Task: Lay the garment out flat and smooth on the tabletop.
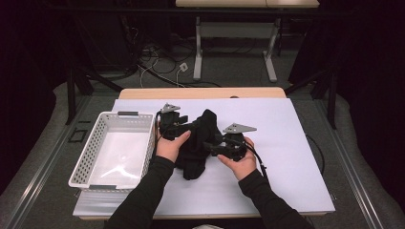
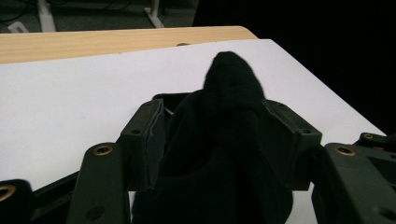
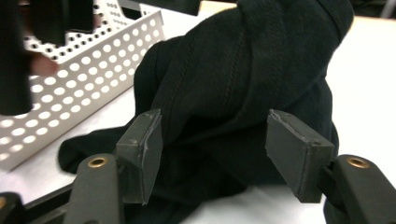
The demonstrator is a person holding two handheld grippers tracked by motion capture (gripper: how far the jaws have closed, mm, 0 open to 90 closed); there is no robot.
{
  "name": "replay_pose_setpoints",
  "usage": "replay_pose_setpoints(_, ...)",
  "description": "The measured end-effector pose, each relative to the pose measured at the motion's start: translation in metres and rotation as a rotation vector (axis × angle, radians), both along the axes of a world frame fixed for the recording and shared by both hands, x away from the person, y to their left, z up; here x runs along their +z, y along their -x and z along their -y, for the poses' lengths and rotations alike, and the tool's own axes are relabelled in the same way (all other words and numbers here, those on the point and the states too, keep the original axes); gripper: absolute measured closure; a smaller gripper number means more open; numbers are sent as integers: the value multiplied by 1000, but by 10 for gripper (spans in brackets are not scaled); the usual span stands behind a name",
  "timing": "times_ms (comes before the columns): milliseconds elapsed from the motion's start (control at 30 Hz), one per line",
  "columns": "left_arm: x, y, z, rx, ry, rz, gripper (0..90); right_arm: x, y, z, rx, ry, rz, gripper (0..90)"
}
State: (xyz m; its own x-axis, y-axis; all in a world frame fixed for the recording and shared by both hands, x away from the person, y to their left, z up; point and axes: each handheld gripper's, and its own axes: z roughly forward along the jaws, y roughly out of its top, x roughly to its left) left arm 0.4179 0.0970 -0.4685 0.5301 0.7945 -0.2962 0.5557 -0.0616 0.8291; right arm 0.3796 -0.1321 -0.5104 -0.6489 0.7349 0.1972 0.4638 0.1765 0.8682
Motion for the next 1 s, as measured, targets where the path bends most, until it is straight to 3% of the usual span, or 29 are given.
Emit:
replay_pose_setpoints(133, -2, 4, -10, 9, 2, 0, 402, -2, 0, -11, -42, 26, 25, 333)
replay_pose_setpoints(367, -1, 11, -26, 31, 8, 10, 397, -2, 1, -19, -62, 35, 16, 319)
replay_pose_setpoints(500, -2, 17, -30, 28, -2, 14, 393, 3, 5, -26, -67, 63, 42, 296)
replay_pose_setpoints(700, -5, 26, -35, 23, 5, 16, 387, 3, -6, -34, -89, 117, 19, 304)
replay_pose_setpoints(867, -8, 31, -37, 11, 9, 14, 387, -4, -16, -32, -85, 182, -15, 617)
replay_pose_setpoints(1000, -8, 33, -38, 11, 14, 17, 387, -1, -21, -21, -74, 154, -33, 785)
